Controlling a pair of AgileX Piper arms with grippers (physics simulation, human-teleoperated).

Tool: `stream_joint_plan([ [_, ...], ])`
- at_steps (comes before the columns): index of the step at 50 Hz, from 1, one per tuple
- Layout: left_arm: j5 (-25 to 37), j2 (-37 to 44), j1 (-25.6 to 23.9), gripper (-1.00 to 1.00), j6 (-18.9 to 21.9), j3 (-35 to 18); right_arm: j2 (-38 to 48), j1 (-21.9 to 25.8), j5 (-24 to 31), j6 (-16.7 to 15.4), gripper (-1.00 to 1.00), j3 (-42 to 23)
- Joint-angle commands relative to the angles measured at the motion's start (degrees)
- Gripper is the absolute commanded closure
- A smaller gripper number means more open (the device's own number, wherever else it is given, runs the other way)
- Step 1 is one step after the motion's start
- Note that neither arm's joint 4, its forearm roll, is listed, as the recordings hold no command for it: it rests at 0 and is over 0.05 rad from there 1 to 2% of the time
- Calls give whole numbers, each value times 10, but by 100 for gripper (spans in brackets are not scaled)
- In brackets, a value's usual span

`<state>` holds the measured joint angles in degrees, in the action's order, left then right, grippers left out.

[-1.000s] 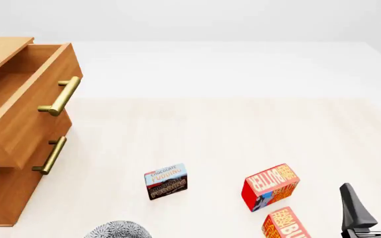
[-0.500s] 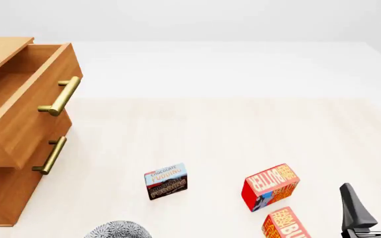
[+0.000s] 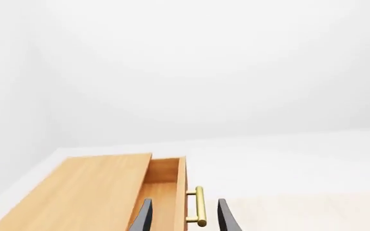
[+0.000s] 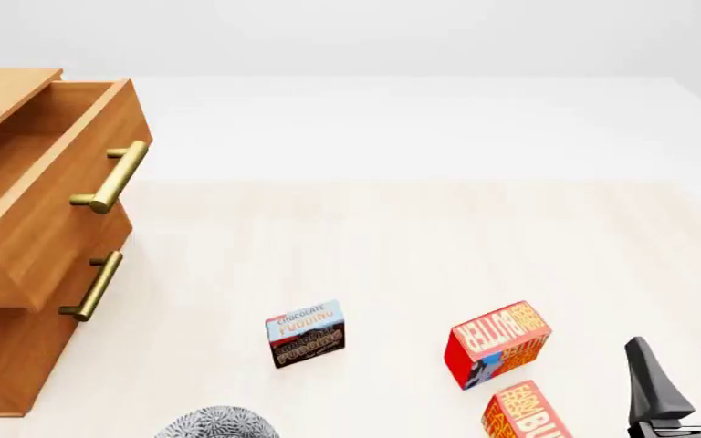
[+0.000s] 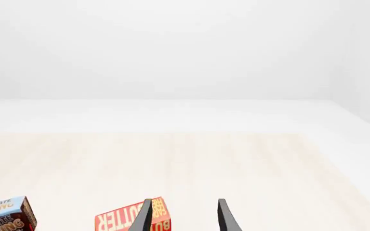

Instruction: Put the chocolate pudding in the top drawer of the cabinet and close it.

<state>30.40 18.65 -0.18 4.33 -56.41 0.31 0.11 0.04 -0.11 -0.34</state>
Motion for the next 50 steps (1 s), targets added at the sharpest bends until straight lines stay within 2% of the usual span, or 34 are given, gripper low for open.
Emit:
stream_joint_plan([
  [1,66,49,-17,-100,57,-105,0,0,0,0,-100,0],
  [3,73,54,-22,-100,84,-121,0,0,0,0,-100,0],
  [5,106,93,-16,-100,62,-152,0,0,0,0,-100,0],
  [9,140,127,-14,-100,62,-196,0,0,0,0,-100,0],
  [14,196,178,8,-100,75,-288,0,0,0,0,-100,0],
  [17,250,220,1,-100,52,-337,0,0,0,0,-100,0],
  [19,259,227,0,-100,49,-348,0,0,0,0,-100,0],
  [20,283,251,8,-100,46,-369,0,0,0,0,-100,0],
  [23,304,270,4,-100,34,-385,0,0,0,0,-100,0],
  [25,308,275,7,-100,42,-390,0,0,0,0,-100,0],
  [29,325,308,2,-100,11,-394,0,0,0,0,-100,0],
  [32,327,321,21,-100,1,-398,0,0,0,0,-100,0],
  [35,351,345,22,-100,-26,-423,0,0,0,0,-100,0],
  [37,362,349,25,-100,-22,-445,0,0,0,0,-100,0],
  [38,375,356,21,-100,-35,-456,0,0,0,0,-100,0],
  [39,381,360,19,-100,-42,-451,0,0,0,0,-100,0],
  [43,388,368,19,-100,-41,-452,0,0,0,0,-100,0],
  [47,392,373,42,-100,-27,-466,0,0,0,0,-100,0],
  [48,395,377,37,-100,-50,-457,0,0,0,0,-100,0],
  [50,395,380,40,-100,-48,-466,0,0,0,0,-100,0],
])
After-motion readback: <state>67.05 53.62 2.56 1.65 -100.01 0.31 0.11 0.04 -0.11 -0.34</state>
